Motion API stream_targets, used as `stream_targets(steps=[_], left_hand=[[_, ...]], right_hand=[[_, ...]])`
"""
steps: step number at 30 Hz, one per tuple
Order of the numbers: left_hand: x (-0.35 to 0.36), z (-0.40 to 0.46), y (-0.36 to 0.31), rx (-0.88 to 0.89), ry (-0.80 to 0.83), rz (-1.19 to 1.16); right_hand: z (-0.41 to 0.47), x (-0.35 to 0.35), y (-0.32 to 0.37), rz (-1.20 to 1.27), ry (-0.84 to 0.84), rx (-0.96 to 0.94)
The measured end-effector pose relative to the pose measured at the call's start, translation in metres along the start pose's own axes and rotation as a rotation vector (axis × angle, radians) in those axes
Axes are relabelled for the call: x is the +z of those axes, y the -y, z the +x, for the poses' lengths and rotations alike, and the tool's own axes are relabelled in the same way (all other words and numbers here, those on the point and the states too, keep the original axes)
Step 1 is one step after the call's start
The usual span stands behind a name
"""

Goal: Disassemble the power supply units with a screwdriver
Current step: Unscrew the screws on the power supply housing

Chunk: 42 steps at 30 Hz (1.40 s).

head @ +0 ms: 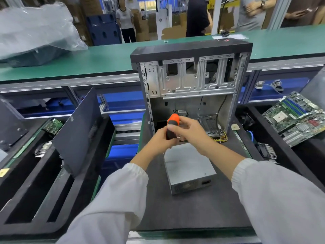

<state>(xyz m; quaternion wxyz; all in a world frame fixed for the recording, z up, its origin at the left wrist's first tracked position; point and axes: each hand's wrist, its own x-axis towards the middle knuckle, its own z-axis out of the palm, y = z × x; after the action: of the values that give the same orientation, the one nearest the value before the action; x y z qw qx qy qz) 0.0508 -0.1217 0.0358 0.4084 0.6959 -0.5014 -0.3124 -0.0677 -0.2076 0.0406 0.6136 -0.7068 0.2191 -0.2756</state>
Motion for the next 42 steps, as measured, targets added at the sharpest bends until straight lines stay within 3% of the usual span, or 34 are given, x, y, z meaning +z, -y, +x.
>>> stream_targets(steps=[3,6,14,20,42], left_hand=[[-0.007,0.001,0.004,-0.011,0.000,-0.092],[-0.002,-0.002,0.030,-0.132,-0.156,-0.103],[0.038,-0.005,0.079,-0.228,-0.272,-0.206],[0.037,-0.005,0.087,-0.194,-0.211,-0.180],[0.045,-0.001,0.093,-0.198,-0.261,-0.252]], right_hand=[[0.017,-0.010,0.012,-0.157,-0.077,-0.108],[0.028,-0.018,0.017,-0.256,-0.148,-0.149],[0.038,-0.018,0.004,-0.428,-0.011,-0.187],[0.042,-0.017,0.003,-0.486,0.036,-0.228],[0.043,-0.013,0.007,-0.525,0.075,-0.234]])
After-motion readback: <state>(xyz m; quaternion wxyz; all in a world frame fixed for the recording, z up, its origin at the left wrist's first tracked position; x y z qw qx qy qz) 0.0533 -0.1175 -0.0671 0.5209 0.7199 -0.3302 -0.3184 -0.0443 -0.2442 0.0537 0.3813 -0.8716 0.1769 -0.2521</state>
